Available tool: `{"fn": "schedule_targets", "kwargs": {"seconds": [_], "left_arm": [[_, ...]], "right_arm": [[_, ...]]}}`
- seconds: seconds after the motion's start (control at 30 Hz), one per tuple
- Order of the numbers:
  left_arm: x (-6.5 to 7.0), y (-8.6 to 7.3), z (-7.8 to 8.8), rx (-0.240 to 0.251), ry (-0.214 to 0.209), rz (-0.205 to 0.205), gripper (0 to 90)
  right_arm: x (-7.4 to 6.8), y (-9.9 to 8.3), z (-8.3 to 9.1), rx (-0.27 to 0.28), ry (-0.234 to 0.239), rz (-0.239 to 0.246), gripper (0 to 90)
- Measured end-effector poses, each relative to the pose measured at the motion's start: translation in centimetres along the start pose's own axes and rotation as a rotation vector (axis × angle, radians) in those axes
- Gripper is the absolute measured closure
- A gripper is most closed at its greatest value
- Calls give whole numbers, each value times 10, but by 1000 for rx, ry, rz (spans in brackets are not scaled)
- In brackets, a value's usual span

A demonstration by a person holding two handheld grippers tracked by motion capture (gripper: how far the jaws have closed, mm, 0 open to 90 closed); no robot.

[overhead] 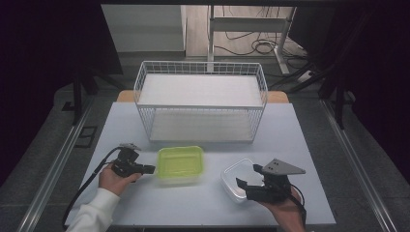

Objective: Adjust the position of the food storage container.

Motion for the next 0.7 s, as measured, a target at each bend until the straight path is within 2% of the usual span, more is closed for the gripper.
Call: {"fn": "schedule_targets", "kwargs": {"seconds": [0.07, 0.13, 0.27, 0.3, 0.43, 0.47, 0.5, 0.7], "left_arm": [[3, 3, -2, 5, -17, 6, 900], [5, 5, -5, 9, -17, 6, 900], [8, 7, -8, -9, -18, -16, 900], [10, 8, -10, 5, -19, -2, 900], [8, 8, -6, 6, -4, -17, 900], [6, 8, -4, 4, 0, -32, 900], [8, 10, -1, 28, 1, -17, 900], [11, 14, 22, 100, 10, -16, 861]], "right_arm": [[-2, 1, -2, -5, 6, 4, 226], [-4, 2, -3, -7, 12, 5, 226], [-8, 4, -5, -9, 22, 10, 226], [-9, 4, -5, -9, 23, 10, 226], [-11, 5, -5, -6, 28, 13, 226], [-11, 5, -4, -6, 31, 13, 227], [-11, 6, -4, -5, 33, 13, 226], [-15, 8, -2, -2, 50, 18, 219]]}}
Point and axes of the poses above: each handheld gripper's, and its own axes: z roughly backward along the jaws, y roughly out of its top, x roughly to its right, the point moved 9 cm from there along -z, roughly forward along the jaws
